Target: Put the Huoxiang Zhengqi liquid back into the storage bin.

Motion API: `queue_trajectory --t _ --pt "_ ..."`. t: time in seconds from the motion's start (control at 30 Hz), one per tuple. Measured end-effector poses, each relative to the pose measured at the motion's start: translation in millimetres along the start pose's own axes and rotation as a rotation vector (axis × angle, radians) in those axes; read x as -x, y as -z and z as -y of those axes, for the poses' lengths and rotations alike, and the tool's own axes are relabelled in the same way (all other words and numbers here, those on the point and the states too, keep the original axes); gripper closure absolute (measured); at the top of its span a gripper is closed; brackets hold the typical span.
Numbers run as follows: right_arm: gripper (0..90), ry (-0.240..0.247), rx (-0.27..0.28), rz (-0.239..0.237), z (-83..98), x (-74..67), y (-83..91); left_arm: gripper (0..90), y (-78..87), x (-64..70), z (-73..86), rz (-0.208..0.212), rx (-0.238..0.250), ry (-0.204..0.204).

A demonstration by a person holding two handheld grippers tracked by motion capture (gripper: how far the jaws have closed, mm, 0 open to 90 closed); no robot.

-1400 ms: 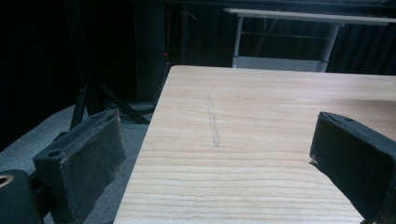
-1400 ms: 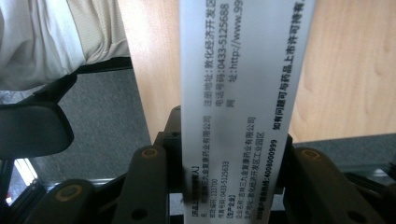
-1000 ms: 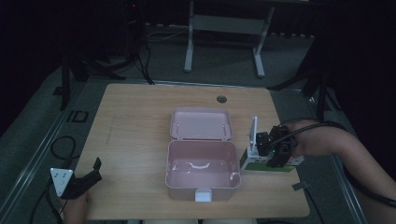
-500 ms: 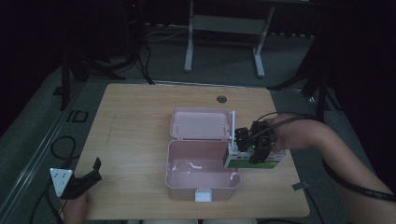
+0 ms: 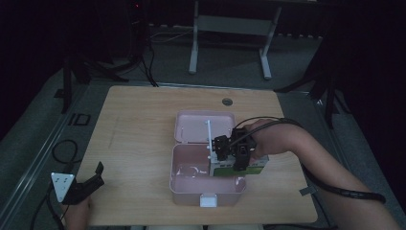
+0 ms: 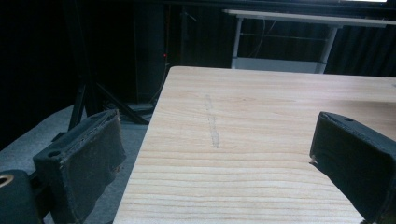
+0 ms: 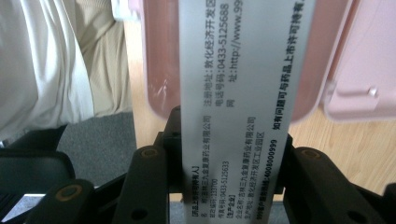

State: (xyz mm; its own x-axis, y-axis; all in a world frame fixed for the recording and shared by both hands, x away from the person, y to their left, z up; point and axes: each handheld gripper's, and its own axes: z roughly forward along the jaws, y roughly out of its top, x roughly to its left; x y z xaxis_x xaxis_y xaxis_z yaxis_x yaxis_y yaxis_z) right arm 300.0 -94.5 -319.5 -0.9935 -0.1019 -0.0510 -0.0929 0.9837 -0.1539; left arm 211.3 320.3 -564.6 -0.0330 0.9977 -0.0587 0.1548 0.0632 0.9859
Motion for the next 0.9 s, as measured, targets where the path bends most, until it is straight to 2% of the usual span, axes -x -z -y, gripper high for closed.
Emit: queue_trajectory --t 0.03,0.07,0.1,0.17,0.2,0.4,0.7,0.73,0.87,0.9 --pt "62.9 0.000 0.000 0.000 0.0 0.0 0.0 3.0 0.0 0.0 0.0 0.000 0.000 0.000" --pt "62.9 0.011 0.000 0.010 -8.1 -2.2 0.4 3.0 0.0 0.0 0.0 0.000 0.001 0.001" --pt "62.9 0.018 0.008 0.001 -15.8 -3.6 0.4 3.0 0.0 0.0 0.0 0.000 0.001 0.002" --pt "62.9 0.025 0.009 0.003 -19.6 -4.4 0.2 3.0 0.1 0.0 0.0 0.000 0.001 0.000" --pt "62.9 0.034 0.007 0.007 -27.6 -5.7 -1.4 3.0 0.0 0.0 0.0 0.000 0.000 0.000" --pt "62.9 0.035 -0.002 0.010 -43.3 -4.8 -9.8 3.0 0.1 -0.1 0.0 0.001 0.001 0.001" --pt "62.8 0.019 0.003 0.009 -53.8 -1.9 -26.4 3.0 0.1 -0.2 0.1 0.002 0.001 0.002" --pt "62.9 0.008 0.005 0.005 -54.3 0.2 -33.3 2.9 0.1 -0.2 0.0 0.002 0.001 0.002" --pt "62.9 -0.003 -0.001 -0.007 -55.1 2.6 -43.4 3.0 0.1 -0.2 0.0 0.002 0.001 0.002" --pt "62.9 -0.012 0.000 -0.012 -56.1 4.6 -51.6 3.0 0.1 -0.2 0.0 0.002 0.001 0.002"
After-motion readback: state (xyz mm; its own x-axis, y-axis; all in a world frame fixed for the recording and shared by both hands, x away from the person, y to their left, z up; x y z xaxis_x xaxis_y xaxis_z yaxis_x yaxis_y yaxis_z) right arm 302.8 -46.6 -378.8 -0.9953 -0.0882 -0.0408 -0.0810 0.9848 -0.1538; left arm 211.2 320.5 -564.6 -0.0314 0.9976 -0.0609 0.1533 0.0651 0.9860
